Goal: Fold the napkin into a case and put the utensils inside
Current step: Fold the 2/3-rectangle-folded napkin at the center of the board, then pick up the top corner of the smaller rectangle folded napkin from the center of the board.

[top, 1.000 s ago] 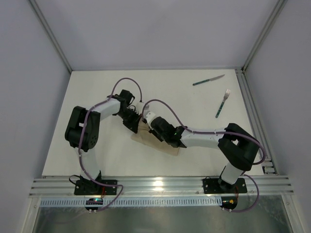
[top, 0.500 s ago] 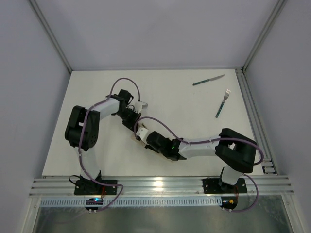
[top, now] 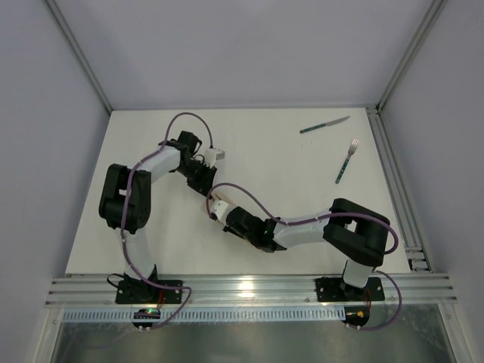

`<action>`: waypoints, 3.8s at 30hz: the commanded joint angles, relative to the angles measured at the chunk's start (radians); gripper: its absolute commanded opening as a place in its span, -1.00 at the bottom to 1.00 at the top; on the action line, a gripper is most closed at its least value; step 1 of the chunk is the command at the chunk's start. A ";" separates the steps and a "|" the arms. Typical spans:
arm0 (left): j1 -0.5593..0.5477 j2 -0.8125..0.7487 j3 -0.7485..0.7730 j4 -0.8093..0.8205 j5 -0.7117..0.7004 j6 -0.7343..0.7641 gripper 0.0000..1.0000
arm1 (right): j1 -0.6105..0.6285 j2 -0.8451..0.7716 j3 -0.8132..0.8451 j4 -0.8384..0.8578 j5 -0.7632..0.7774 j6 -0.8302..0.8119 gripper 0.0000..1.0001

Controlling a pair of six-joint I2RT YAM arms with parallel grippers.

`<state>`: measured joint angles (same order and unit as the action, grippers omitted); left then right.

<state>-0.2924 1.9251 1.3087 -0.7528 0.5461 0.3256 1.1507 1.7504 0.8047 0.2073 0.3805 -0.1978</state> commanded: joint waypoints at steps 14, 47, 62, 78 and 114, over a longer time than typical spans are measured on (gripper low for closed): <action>0.016 -0.149 0.119 -0.007 -0.055 -0.079 0.00 | -0.003 0.086 -0.006 -0.005 -0.026 0.029 -0.92; -0.076 -0.075 -0.080 0.055 -0.204 -0.013 -0.98 | -0.029 0.066 0.031 -0.014 -0.046 0.070 -0.71; -0.074 -0.106 -0.112 0.106 -0.160 -0.003 -1.00 | -0.031 -0.391 -0.038 -0.025 -0.210 -0.090 0.22; -0.074 -0.130 -0.117 0.102 -0.141 0.012 -1.00 | -0.172 -0.100 0.146 0.076 -0.473 -0.153 0.41; 0.041 -0.234 0.049 0.030 -0.055 -0.031 -0.07 | -0.281 0.156 0.214 0.152 -0.453 0.072 -0.93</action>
<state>-0.3080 1.7977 1.3209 -0.7006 0.4519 0.3195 0.9211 1.9244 1.0191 0.3092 -0.0559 -0.2379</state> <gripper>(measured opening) 0.460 0.050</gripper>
